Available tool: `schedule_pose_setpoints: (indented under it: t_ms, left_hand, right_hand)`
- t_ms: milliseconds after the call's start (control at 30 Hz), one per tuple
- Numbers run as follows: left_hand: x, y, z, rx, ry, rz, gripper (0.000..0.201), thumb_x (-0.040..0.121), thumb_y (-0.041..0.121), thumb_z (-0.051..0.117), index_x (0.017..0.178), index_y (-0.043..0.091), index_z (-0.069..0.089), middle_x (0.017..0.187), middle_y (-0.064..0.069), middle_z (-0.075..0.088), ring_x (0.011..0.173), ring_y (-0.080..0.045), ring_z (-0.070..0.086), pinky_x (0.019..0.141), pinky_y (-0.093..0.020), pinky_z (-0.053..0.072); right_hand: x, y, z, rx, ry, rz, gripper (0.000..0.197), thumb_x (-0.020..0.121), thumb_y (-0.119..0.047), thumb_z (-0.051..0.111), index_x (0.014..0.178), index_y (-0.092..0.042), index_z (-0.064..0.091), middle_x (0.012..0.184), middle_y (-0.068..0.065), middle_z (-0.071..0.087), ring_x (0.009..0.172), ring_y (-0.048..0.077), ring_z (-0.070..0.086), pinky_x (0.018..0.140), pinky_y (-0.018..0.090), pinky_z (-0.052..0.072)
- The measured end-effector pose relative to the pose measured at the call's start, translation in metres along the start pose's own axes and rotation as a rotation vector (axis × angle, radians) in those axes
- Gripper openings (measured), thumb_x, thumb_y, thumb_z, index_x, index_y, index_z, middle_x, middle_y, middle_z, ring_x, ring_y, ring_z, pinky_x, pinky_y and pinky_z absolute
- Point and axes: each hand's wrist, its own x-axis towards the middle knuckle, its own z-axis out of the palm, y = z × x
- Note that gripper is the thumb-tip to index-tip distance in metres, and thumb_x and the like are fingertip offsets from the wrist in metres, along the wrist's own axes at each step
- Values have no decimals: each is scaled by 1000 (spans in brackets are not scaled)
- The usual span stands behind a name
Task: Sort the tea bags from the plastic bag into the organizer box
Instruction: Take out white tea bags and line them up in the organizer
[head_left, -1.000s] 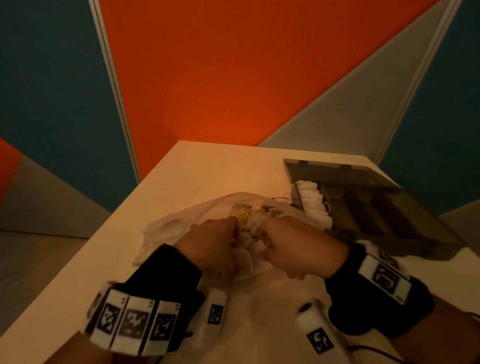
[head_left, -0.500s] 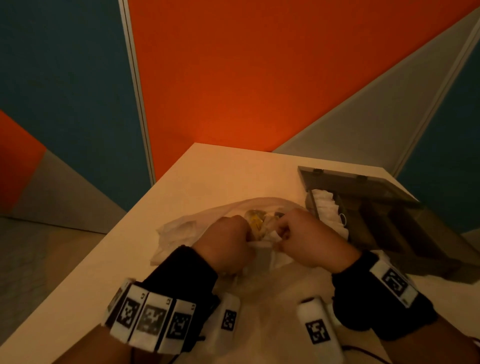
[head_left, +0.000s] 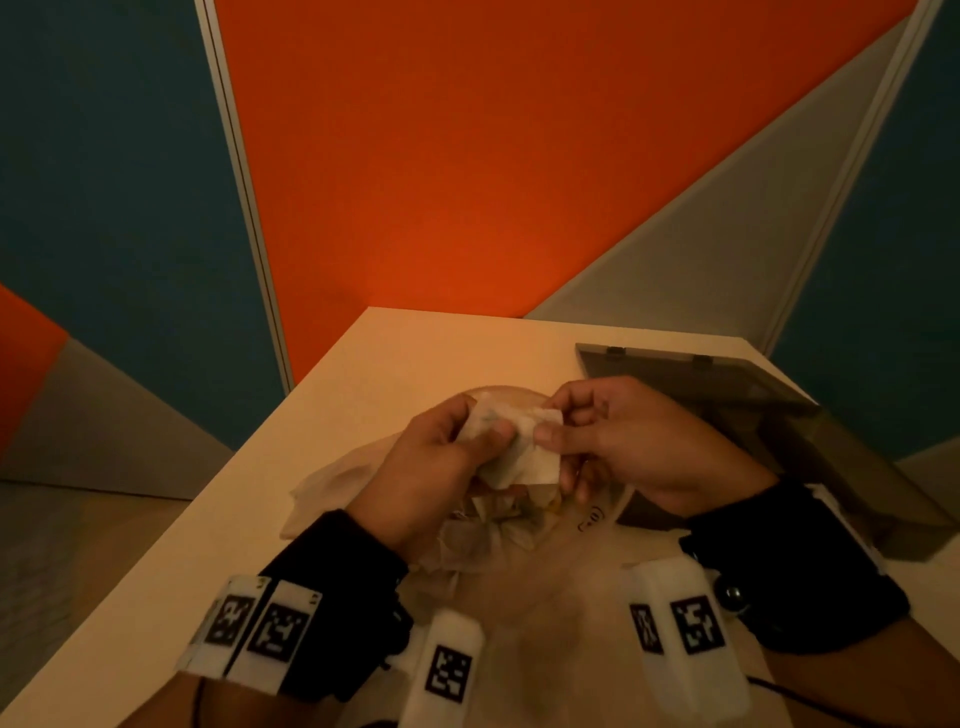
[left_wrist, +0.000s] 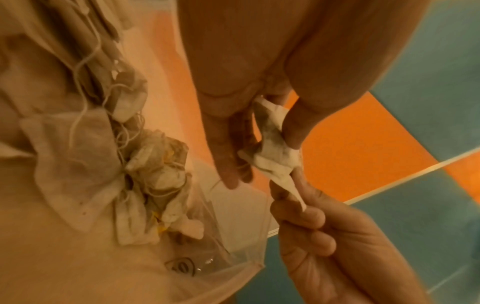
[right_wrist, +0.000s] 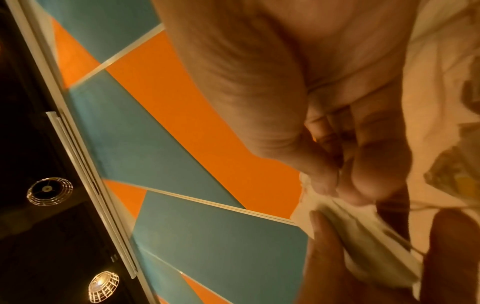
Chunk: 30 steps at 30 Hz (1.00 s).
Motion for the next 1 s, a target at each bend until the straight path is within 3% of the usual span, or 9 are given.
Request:
schedule_pose_setpoints:
  t_ms: [100,200,300,367,500,600,700,833,1000]
  left_hand:
    - [0,2,-2,-85,-21,27,33,86,13,60,113,-6,61,103,-23,68,88,-28,67,71,-37,60]
    - [0,0,-2,-87,-43,74,38,78,16,64,103,-13,59,91,-19,67,78,-22,66,66,-28,57]
    - [1,-4,-3,-45,-53,102,40,80,19,67,99,-15,57,88,-21,65,77,-27,63,66,-32,54]
    - [0,-5,-2,6,-48,134,41,80,21,71,96,-15,59,86,-23,65,76,-29,61,68,-34,51]
    - [-3,-5,4,75,-60,193,31,77,18,68,87,-10,63,74,-11,68,64,-17,62,56,-24,50]
    - [-6,-4,7,110,-83,213,25,77,15,67,86,-8,65,72,-8,67,60,-10,60,54,-19,47]
    - [-6,-3,7,95,-95,199,24,76,16,68,85,-6,65,76,-11,67,66,-14,61,58,-22,50]
    - [-7,-2,7,64,-132,166,27,77,12,66,89,-11,63,77,-14,68,66,-18,64,57,-22,52]
    - [-9,-2,9,27,-152,136,26,80,9,63,90,-16,59,73,-13,68,60,-18,64,54,-21,50]
  right_hand:
    - [-1,-5,-13,-58,-11,-1,17,89,-7,66,103,3,64,74,21,66,59,31,57,46,31,48]
    - [-2,-6,-23,-119,40,-13,13,88,-7,68,100,-1,67,70,15,66,53,22,57,41,27,43]
    - [-2,-5,-27,-148,103,-16,9,91,-11,65,95,-6,70,73,9,67,52,14,56,42,25,40]
    - [-2,-5,-26,-129,98,-19,16,94,-20,62,96,-7,71,79,8,66,56,14,55,45,26,39]
    - [-3,-5,-22,-199,-1,-41,32,88,-40,65,91,-10,74,72,4,64,55,10,53,48,24,38]
    - [-2,-3,-22,-244,-43,-87,19,87,-24,70,90,-6,76,67,-3,68,48,-2,55,47,15,41]
    - [1,-1,-24,-166,-8,-88,11,87,-13,70,88,-3,75,64,-5,68,50,-3,56,48,14,42]
    - [4,-2,-32,-46,64,-66,9,88,-14,68,86,-8,74,76,3,65,66,12,52,57,28,38]
    - [5,-1,-51,43,173,-65,13,91,-18,64,92,-7,72,80,2,68,70,14,53,58,29,39]
